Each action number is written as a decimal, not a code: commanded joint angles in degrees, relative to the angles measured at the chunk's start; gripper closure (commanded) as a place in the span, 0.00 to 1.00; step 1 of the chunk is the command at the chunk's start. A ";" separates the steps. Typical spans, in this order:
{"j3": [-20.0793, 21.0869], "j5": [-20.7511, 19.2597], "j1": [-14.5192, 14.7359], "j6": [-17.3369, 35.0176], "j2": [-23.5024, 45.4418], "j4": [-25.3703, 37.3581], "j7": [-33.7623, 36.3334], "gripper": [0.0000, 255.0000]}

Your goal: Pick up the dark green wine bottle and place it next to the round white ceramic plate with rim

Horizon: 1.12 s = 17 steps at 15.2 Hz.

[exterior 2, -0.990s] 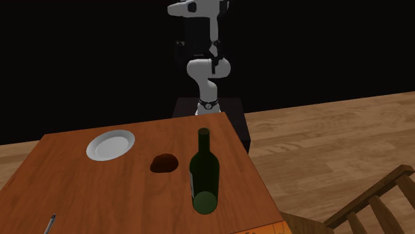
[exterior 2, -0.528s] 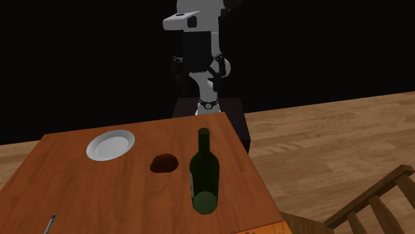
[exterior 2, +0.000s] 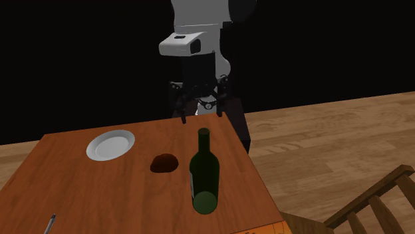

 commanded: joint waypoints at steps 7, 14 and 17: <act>0.40 0.62 -0.03 1.77 6.85 4.45 -0.83 0.00; 0.43 0.63 0.07 3.76 6.84 2.44 -0.87 0.00; 0.43 0.63 0.07 3.75 6.83 2.45 -0.87 0.00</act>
